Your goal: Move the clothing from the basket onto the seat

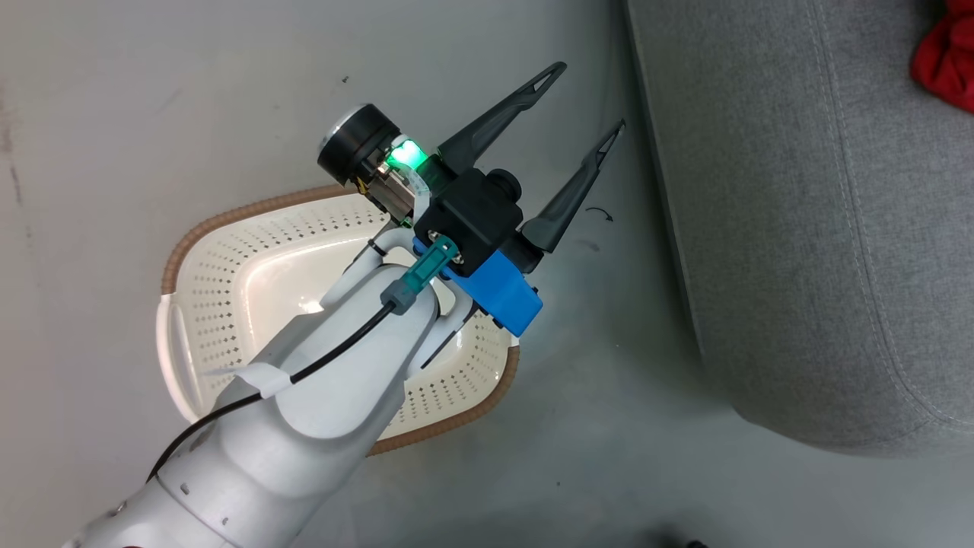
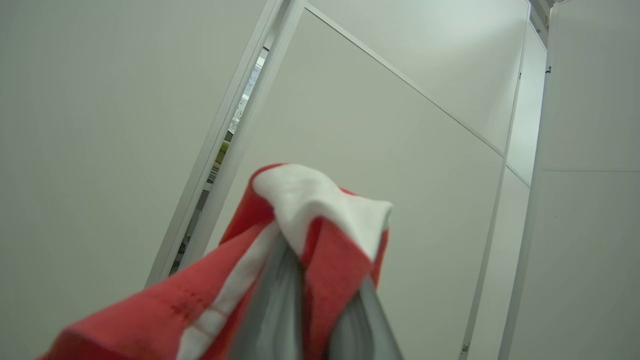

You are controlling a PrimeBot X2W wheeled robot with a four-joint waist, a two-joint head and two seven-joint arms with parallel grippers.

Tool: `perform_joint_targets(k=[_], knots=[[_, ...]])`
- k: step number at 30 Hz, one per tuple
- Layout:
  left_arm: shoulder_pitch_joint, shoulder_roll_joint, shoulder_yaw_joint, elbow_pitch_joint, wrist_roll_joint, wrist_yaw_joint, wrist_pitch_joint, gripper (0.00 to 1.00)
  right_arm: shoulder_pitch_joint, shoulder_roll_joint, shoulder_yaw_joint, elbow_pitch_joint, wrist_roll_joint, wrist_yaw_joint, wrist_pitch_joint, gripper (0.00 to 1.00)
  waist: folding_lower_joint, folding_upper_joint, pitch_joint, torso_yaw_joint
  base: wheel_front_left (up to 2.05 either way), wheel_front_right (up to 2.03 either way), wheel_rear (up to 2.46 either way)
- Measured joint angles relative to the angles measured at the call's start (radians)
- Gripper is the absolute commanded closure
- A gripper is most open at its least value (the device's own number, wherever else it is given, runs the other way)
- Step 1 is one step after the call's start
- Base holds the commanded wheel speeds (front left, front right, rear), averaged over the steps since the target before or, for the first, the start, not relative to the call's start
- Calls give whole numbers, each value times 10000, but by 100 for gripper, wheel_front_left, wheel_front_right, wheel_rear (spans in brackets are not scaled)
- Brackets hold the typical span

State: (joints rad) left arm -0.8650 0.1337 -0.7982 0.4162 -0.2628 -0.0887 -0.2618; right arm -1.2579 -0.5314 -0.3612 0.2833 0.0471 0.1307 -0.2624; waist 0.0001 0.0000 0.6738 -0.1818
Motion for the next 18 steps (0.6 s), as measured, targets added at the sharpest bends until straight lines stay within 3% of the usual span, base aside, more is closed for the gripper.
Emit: perform_joint_targets(k=[5, 18], knots=[[-140, 88, -33, 6, 0, -2, 2, 0, 157, -270, -88, 943, 50, 0, 0, 100, 0, 0, 216, -159, 0, 0, 0], [-443, 119, -215, -17, -2, -17, 36, 0, 2385, 1101, -554, 2568, -341, -2, 2, 100, -1, 0, 551, -55, 0, 0, 0]])
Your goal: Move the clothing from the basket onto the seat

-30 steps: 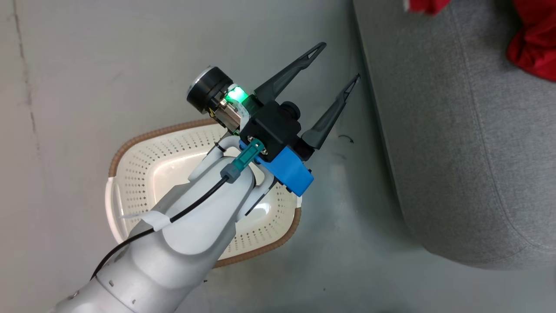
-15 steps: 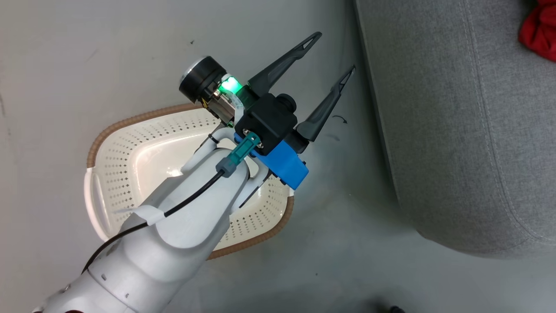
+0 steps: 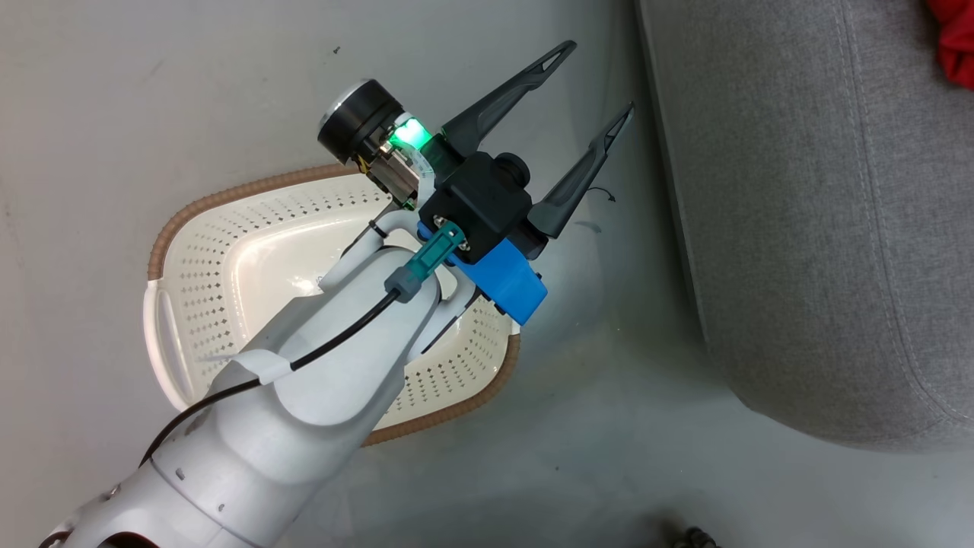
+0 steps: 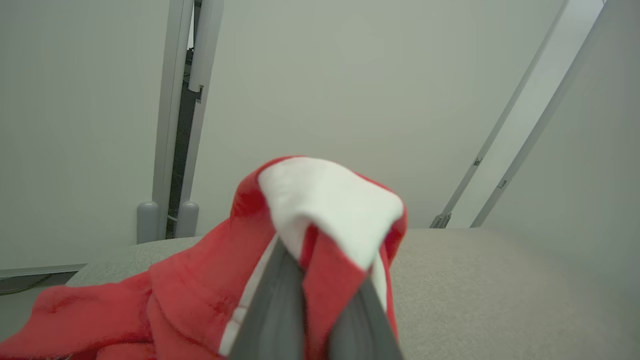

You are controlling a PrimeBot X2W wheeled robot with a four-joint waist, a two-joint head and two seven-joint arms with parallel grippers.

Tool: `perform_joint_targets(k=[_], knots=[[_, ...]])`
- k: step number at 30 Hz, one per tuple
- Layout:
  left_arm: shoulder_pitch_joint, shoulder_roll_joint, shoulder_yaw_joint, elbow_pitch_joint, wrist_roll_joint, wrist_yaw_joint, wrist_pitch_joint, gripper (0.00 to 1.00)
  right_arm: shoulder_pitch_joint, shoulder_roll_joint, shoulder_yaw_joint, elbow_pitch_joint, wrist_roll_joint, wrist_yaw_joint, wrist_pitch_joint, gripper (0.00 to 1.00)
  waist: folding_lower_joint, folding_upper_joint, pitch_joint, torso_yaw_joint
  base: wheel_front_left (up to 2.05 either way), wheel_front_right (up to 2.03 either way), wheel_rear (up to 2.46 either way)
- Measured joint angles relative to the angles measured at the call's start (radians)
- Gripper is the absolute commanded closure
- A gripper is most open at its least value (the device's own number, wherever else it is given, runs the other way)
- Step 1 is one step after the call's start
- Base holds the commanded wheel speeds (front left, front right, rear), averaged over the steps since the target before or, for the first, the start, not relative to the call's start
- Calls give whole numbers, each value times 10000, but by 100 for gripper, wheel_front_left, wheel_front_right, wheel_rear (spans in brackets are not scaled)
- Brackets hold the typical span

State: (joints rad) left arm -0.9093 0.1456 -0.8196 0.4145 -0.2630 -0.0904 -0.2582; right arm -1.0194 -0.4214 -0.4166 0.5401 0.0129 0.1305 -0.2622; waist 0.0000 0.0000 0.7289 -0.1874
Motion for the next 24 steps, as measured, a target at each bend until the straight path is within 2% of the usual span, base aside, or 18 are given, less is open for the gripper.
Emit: perform_joint_targets(k=[14, 15, 16, 17, 24], knots=[[-79, -65, -54, 36, -98, 33, -6, 0, 1428, 821, 27, 844, 290, 2, -2, 100, 0, 0, -169, 158, 0, 0, 0], [-76, -65, -56, 50, -100, 56, -8, 0, 1479, 865, 12, 802, 357, 0, -2, 61, 0, 0, -218, 157, 0, 0, 0], [-74, -65, -52, 61, -105, 59, -17, 0, 1548, 892, 54, 746, 389, 0, -2, 13, 0, 0, -270, 154, 0, 0, 0], [-66, -67, -48, 71, -115, 61, -19, 0, 1642, 918, 81, 698, 405, 2, -2, 0, 0, 0, -329, 148, 0, 0, 0], [328, -169, 8, 96, -272, 123, -35, 0, 2786, 1231, 15, 17, 518, 2, -2, 0, 0, 0, -1038, 118, 0, 0, 0]])
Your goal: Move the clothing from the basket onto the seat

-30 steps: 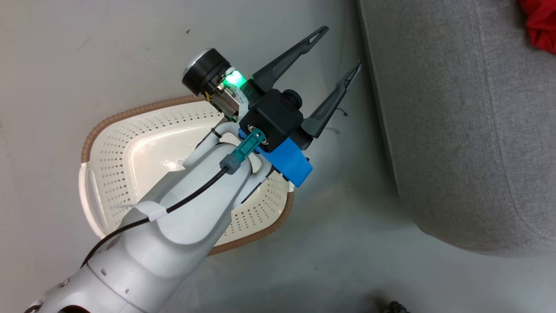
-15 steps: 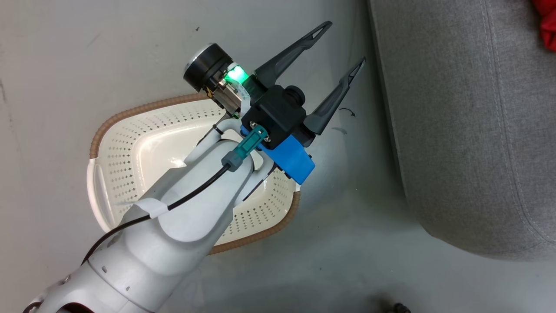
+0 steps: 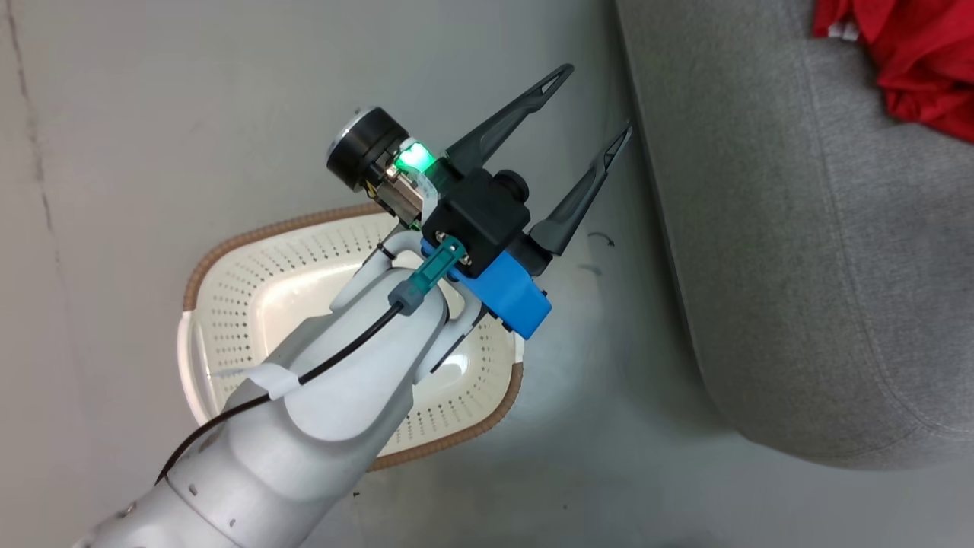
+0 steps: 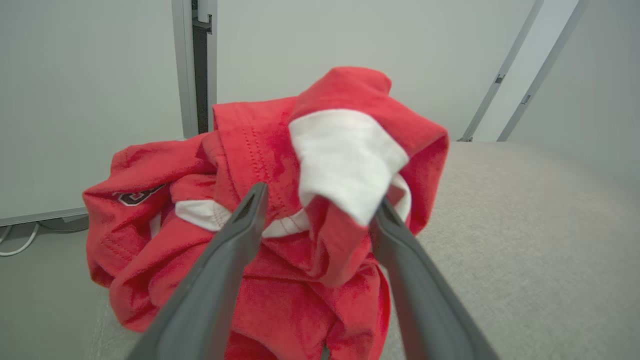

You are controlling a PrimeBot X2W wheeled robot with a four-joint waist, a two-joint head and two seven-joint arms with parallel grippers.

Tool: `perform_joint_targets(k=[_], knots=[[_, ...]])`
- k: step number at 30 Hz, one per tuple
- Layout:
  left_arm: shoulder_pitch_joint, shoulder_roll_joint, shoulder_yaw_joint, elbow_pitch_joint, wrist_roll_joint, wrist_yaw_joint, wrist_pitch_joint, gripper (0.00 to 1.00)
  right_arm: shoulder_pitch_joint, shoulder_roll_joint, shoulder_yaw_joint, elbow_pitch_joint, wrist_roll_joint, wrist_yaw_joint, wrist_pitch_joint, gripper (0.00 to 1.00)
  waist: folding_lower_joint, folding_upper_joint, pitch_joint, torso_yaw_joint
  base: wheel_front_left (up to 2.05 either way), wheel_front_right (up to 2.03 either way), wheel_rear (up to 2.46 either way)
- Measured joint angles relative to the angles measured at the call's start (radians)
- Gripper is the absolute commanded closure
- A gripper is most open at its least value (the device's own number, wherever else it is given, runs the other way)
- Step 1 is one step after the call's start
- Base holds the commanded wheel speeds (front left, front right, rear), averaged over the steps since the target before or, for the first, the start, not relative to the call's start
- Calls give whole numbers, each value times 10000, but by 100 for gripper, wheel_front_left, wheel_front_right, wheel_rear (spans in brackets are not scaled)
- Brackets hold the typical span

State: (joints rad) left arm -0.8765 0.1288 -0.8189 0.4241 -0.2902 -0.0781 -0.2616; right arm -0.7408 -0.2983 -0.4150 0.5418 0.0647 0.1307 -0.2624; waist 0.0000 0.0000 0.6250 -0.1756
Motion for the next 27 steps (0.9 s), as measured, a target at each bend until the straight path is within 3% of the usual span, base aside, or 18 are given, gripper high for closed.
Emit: perform_joint_targets(k=[11, 27], knots=[[1595, -148, 1093, -510, -278, 265, 0, 0, 2878, 729, 535, -2186, 2, -2, 0, 0, -1, 0, -1951, 286, 0, 0, 0], [4092, 171, 4253, -1285, -125, 602, -2, 0, 4181, 1609, 2514, -3753, 65, -2, 0, 0, -3, 1, -3798, 1815, 0, 0, 0]])
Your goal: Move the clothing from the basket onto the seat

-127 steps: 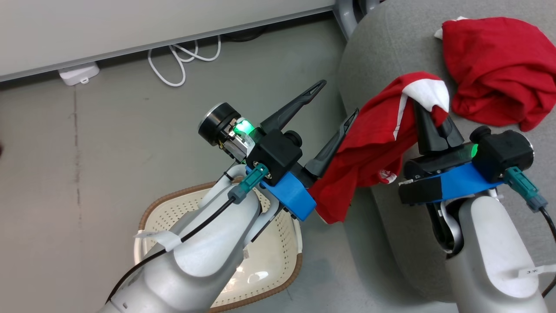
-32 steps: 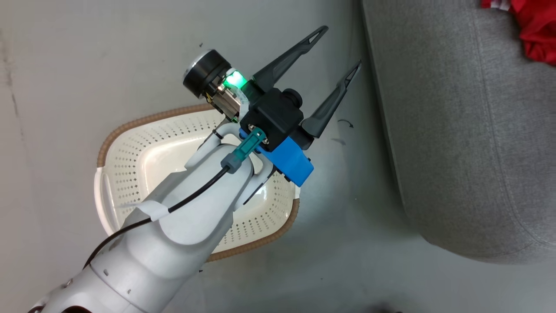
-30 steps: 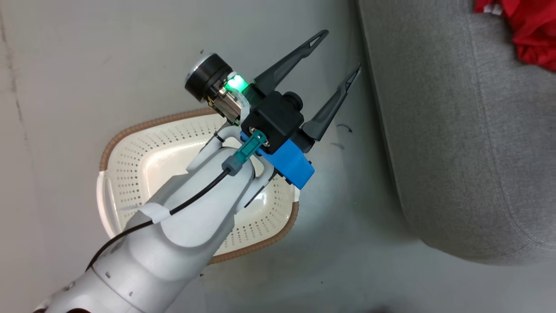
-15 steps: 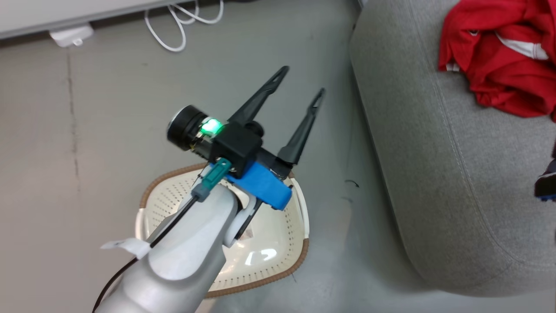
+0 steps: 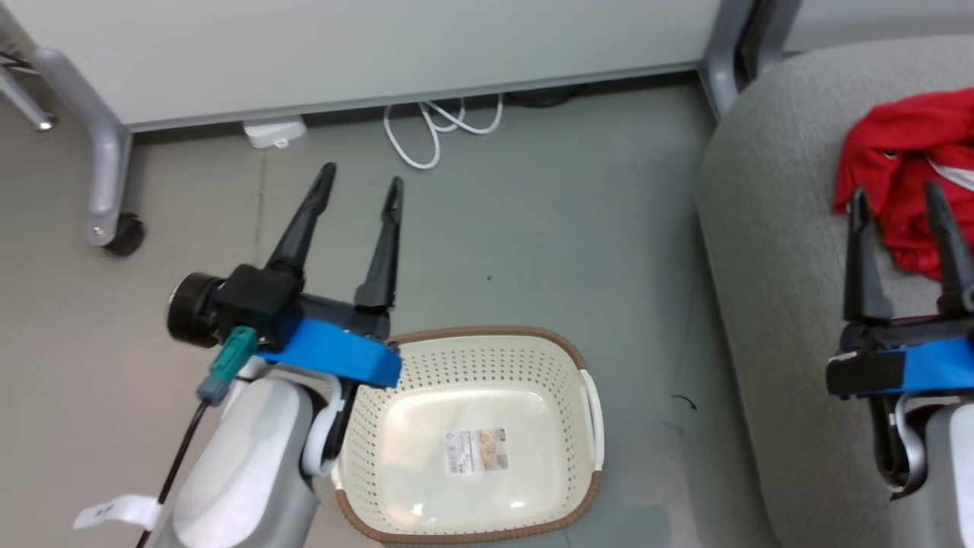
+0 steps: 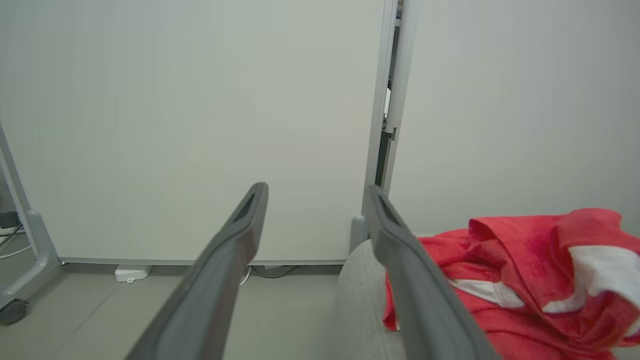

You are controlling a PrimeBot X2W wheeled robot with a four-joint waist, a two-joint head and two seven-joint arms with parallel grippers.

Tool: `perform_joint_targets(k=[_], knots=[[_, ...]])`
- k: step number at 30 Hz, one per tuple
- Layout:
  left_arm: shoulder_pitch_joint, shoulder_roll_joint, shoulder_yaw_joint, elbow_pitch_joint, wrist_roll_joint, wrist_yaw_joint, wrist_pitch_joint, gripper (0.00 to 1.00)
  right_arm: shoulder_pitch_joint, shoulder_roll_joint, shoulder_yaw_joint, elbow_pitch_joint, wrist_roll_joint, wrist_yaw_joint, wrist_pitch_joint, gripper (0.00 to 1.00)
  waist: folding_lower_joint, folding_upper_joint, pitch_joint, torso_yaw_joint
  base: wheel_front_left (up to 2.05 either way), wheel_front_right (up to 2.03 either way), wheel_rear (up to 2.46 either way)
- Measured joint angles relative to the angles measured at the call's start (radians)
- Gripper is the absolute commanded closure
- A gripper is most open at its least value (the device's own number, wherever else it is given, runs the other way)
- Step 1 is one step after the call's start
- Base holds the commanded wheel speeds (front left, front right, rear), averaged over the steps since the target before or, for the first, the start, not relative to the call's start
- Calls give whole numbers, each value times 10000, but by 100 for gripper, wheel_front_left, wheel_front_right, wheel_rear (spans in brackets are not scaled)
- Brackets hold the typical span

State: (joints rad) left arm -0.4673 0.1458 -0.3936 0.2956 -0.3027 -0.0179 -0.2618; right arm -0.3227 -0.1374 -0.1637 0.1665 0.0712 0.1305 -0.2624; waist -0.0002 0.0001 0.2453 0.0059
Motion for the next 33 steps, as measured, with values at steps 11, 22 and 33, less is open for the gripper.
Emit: perform_joint_targets(k=[11, 22, 33], knots=[[1675, -171, 1827, -291, 441, -186, -10, 0, 862, 470, 322, -226, -77, 2, 0, 0, 0, 0, -895, 870, 0, 0, 0], [2893, -593, 2602, -211, 934, -502, -12, 0, 2050, 788, 288, -272, -105, 0, 0, 0, 0, 0, -1646, 1156, 0, 0, 0], [3405, -782, 3091, -209, 1285, -637, -10, 0, 2545, 848, 199, -397, -33, 0, 0, 0, 2, 0, -1967, 1103, 0, 0, 0]])
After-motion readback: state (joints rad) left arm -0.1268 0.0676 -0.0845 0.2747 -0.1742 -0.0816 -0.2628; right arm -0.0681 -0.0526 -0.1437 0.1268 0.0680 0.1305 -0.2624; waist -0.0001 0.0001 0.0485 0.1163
